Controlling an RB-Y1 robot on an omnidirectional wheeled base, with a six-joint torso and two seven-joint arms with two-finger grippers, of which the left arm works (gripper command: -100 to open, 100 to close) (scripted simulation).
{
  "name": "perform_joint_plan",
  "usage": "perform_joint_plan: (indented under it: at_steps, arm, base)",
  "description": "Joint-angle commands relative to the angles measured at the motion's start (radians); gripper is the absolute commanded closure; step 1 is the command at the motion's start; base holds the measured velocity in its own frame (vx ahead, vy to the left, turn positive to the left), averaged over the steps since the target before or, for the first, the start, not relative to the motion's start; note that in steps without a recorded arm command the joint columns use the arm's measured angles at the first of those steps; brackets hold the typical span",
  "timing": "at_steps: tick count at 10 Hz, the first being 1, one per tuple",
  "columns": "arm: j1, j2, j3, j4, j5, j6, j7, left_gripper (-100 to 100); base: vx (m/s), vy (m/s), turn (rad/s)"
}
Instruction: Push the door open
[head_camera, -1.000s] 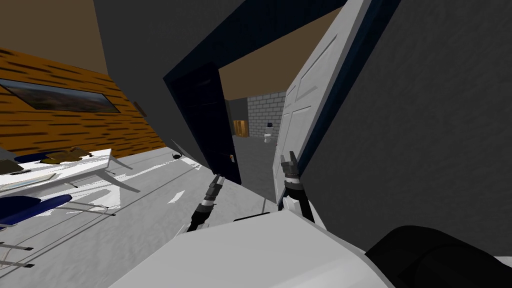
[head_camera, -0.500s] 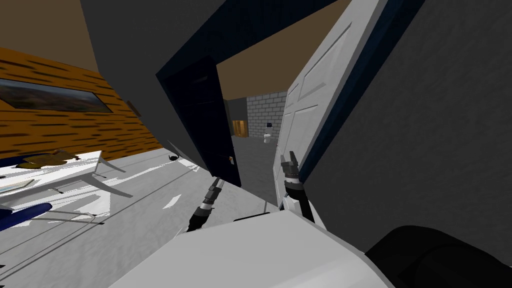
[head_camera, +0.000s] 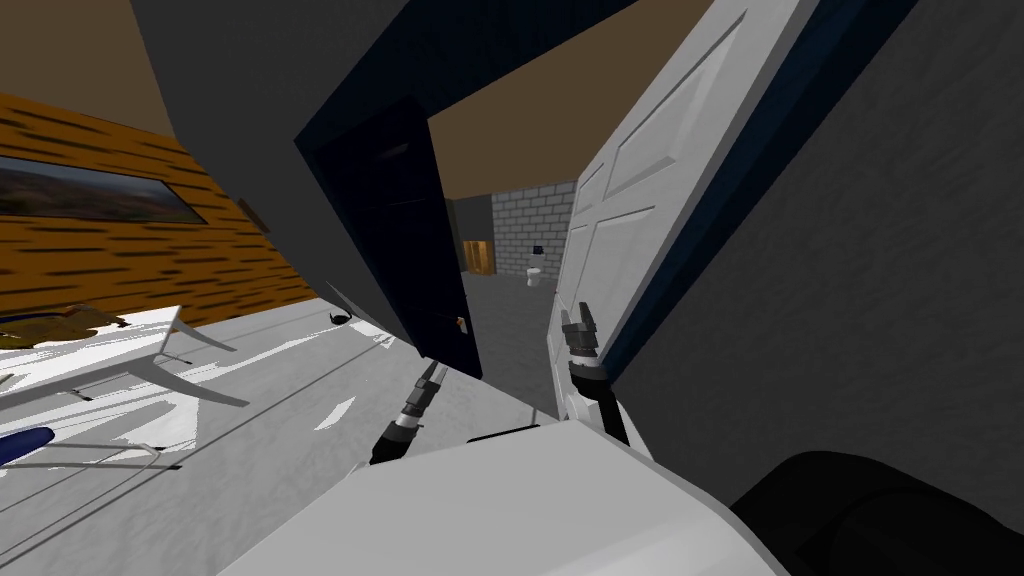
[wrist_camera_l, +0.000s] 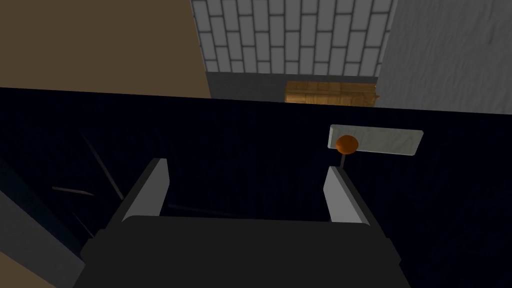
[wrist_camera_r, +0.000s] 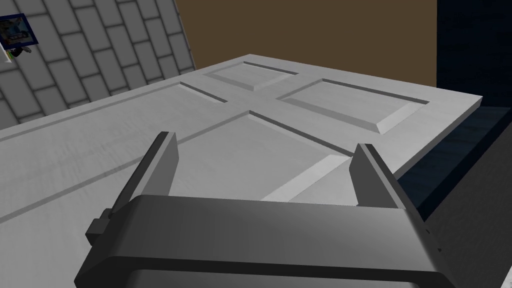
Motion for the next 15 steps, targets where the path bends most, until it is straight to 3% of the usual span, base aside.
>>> perform_joint_plan:
  at_steps: [1,15]
  arm:
    - [-0.008,0.011,0.0,0.041,-0.007,-0.023,0.014,-100]
    - [-0.076,0.094,0.004,0.359,-0.056,-0.195,0.108,-100]
  base:
    - [0.089,0.037,-0.023]
    - [0.094,0.036,-0.027]
